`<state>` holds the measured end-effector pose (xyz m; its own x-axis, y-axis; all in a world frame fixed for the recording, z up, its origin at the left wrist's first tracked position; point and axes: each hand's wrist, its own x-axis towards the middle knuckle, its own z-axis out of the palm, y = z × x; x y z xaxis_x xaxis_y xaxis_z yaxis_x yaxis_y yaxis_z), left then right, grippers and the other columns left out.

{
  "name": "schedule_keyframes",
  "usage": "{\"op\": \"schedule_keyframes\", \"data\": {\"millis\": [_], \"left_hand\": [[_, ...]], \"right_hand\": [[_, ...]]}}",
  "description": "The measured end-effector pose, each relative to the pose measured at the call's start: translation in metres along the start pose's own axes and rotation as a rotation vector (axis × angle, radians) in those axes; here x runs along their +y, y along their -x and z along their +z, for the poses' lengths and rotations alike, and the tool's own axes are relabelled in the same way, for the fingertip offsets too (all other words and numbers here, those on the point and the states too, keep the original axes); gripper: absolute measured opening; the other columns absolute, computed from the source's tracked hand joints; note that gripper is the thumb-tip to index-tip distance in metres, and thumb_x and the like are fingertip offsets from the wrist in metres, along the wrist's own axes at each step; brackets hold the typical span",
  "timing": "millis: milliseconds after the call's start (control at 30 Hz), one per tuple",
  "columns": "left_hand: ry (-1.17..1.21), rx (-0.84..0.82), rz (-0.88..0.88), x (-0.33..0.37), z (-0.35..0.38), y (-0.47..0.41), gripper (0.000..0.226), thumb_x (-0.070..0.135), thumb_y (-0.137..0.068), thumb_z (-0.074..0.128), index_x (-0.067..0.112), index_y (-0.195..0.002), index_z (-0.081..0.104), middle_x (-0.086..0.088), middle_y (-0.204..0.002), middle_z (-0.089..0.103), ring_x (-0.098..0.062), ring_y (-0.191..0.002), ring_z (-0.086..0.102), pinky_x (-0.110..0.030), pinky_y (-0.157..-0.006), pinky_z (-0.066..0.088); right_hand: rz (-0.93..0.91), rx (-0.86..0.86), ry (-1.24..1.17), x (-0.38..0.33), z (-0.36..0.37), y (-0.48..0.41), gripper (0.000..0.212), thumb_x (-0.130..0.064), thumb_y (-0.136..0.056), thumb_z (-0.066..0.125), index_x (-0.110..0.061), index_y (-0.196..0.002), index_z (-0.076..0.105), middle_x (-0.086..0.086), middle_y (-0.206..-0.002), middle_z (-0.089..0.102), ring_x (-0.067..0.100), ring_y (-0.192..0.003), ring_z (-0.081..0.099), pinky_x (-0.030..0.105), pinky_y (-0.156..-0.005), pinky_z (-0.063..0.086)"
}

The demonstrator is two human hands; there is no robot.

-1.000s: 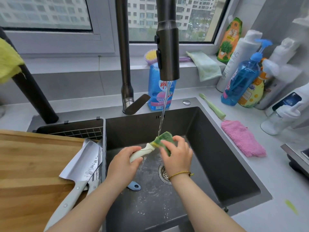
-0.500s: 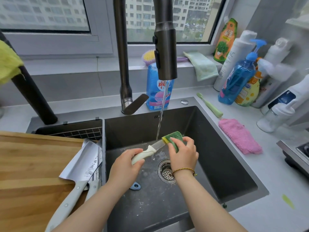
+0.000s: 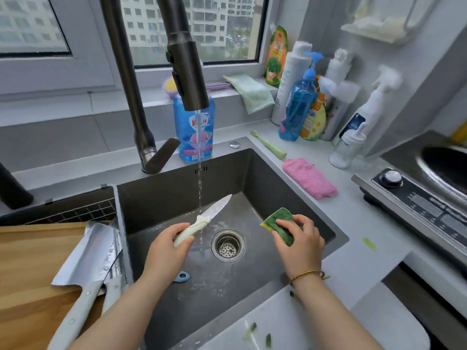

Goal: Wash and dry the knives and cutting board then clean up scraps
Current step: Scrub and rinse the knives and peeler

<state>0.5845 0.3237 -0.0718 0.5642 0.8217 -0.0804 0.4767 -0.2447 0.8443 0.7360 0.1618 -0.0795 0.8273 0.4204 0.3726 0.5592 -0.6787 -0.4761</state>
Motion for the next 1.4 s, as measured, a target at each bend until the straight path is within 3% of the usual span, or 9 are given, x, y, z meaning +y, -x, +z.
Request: {"op": "schedule_keyframes", "data": {"millis": [133, 367, 500, 600, 700, 833, 933, 1100, 1400], "left_hand": [[0.034, -0.018, -0.005, 0.004, 0.004, 0.009, 0.032, 0.009, -0.088, 0.057, 0.009, -0.12, 0.058, -0.002, -0.101, 0.057, -0.013, -0.082, 0.049, -0.018, -0.06, 0.035], [0.086, -0.021, -0.03, 0.005, 0.005, 0.018, 0.03, 0.008, -0.087, 0.058, 0.009, -0.117, 0.06, -0.004, -0.099, 0.059, -0.018, -0.083, 0.052, -0.026, -0.071, 0.036], [0.105, -0.011, -0.036, 0.006, 0.004, 0.016, 0.03, 0.008, -0.087, 0.058, 0.009, -0.117, 0.06, -0.008, -0.106, 0.062, -0.018, -0.087, 0.052, -0.027, -0.076, 0.037], [0.111, 0.012, -0.038, 0.007, 0.001, 0.013, 0.031, 0.009, -0.087, 0.058, 0.009, -0.119, 0.059, -0.006, -0.105, 0.061, -0.017, -0.087, 0.051, -0.026, -0.076, 0.036], [0.122, 0.048, -0.038, 0.008, -0.002, 0.01, 0.032, 0.008, -0.087, 0.058, 0.009, -0.119, 0.059, 0.0, -0.1, 0.057, -0.014, -0.09, 0.05, -0.025, -0.077, 0.035], [0.135, 0.077, -0.047, 0.006, -0.008, 0.005, 0.03, 0.008, -0.087, 0.058, 0.01, -0.118, 0.059, 0.001, -0.103, 0.058, -0.011, -0.091, 0.049, -0.024, -0.076, 0.035], [0.123, 0.093, -0.055, 0.001, -0.012, -0.001, 0.029, 0.008, -0.086, 0.059, 0.01, -0.115, 0.06, 0.0, -0.103, 0.06, -0.012, -0.09, 0.05, -0.023, -0.078, 0.035], [0.111, 0.103, -0.073, -0.004, -0.016, -0.01, 0.03, 0.01, -0.087, 0.059, 0.013, -0.116, 0.06, 0.0, -0.106, 0.06, -0.01, -0.091, 0.051, -0.021, -0.078, 0.035], [0.075, 0.126, -0.078, -0.01, -0.018, -0.02, 0.03, 0.01, -0.087, 0.059, 0.015, -0.116, 0.06, 0.007, -0.099, 0.056, 0.0, -0.08, 0.047, -0.001, -0.061, 0.035]], "right_hand": [[-0.037, 0.023, 0.119, 0.024, -0.022, 0.029, 0.039, -0.01, -0.038, 0.092, -0.018, -0.071, 0.073, 0.011, -0.084, 0.066, 0.033, -0.066, 0.065, 0.044, -0.06, 0.051], [0.079, -0.095, 0.189, 0.041, -0.034, 0.063, 0.028, -0.021, -0.05, 0.089, -0.021, -0.074, 0.073, 0.008, -0.091, 0.066, 0.032, -0.074, 0.065, 0.045, -0.072, 0.047], [0.103, -0.138, 0.265, 0.038, -0.038, 0.064, 0.033, -0.055, -0.06, 0.054, -0.027, -0.067, 0.071, 0.008, -0.099, 0.069, 0.034, -0.081, 0.064, 0.037, -0.085, 0.035], [0.05, -0.096, 0.262, 0.013, -0.04, 0.052, 0.043, -0.057, -0.064, 0.042, -0.025, -0.067, 0.071, 0.008, -0.099, 0.069, 0.035, -0.083, 0.064, 0.044, -0.081, 0.047], [0.02, -0.053, 0.057, -0.022, -0.032, 0.03, 0.045, -0.055, -0.07, 0.045, -0.02, -0.08, 0.072, 0.004, -0.098, 0.067, 0.032, -0.09, 0.061, 0.04, -0.082, 0.046], [0.305, -0.444, -0.448, -0.066, 0.0, -0.004, 0.029, -0.03, -0.084, 0.063, -0.013, -0.107, 0.063, 0.001, -0.109, 0.059, 0.021, -0.11, 0.05, 0.027, -0.094, 0.038], [0.502, -0.615, -0.751, -0.096, 0.023, -0.021, 0.03, -0.026, -0.086, 0.062, -0.01, -0.111, 0.06, 0.003, -0.108, 0.06, 0.013, -0.095, 0.053, 0.018, -0.074, 0.043], [0.62, -0.796, -0.861, -0.123, 0.058, -0.034, 0.009, -0.024, -0.088, 0.058, -0.015, -0.086, 0.058, -0.001, -0.08, 0.058, 0.008, -0.064, 0.046, 0.018, -0.055, 0.036], [0.655, -0.764, -0.838, -0.13, 0.075, -0.044, 0.033, -0.03, -0.093, 0.048, -0.016, -0.064, 0.055, -0.003, -0.062, 0.055, 0.009, -0.052, 0.045, 0.02, -0.05, 0.031]]}}
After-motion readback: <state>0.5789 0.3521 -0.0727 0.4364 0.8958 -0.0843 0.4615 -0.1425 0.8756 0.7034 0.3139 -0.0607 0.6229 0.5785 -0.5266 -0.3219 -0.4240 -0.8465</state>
